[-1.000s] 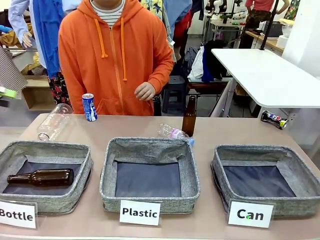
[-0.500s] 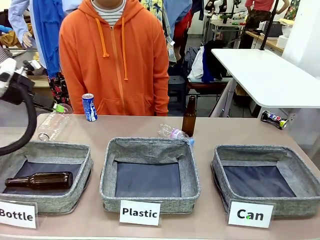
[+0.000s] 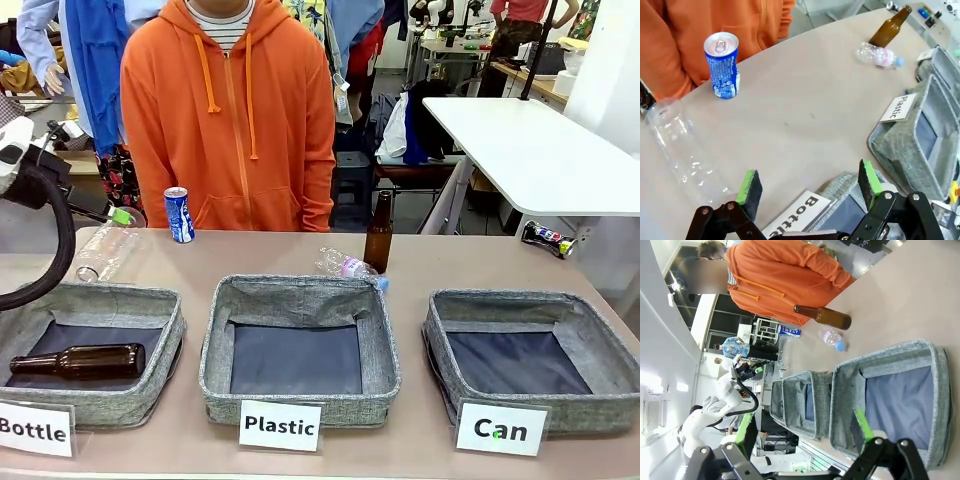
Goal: Sort the can waste into the basket.
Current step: Pick up the can waste from the table and place it in the right Fabric basket.
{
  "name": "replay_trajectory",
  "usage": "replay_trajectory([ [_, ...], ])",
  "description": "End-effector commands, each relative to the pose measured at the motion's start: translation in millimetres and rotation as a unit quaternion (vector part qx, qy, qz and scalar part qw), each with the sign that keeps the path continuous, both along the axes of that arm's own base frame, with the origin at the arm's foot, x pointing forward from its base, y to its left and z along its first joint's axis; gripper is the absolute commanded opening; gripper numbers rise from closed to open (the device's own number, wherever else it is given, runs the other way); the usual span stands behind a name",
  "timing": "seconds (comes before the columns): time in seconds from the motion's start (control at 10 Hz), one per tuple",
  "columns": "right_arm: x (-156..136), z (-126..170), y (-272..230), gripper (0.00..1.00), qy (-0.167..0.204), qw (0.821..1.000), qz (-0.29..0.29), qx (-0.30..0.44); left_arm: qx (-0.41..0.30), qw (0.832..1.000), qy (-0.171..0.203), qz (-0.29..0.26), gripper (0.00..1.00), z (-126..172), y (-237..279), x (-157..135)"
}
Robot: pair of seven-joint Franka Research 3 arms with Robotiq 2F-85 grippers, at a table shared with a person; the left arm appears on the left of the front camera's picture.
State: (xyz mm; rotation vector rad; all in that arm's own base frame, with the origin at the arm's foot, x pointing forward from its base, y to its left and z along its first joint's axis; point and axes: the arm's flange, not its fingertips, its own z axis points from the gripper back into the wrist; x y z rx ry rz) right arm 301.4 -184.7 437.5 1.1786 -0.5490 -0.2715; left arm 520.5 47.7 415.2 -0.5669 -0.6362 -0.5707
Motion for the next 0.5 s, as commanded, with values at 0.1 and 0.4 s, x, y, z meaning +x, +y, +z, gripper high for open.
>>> replay_trajectory([
  [0.1, 3, 2, -1, 1.0, -0.011, 1.0, 0.0, 0.003, 0.025, 0.984, -0.078, -0.155, 1.0, 0, 7, 65],
  [0.4, 3, 2, -1, 1.0, -0.011, 1.0, 0.0, 0.003, 0.025, 0.963, -0.183, -0.198, 1.0, -11, 22, 99],
])
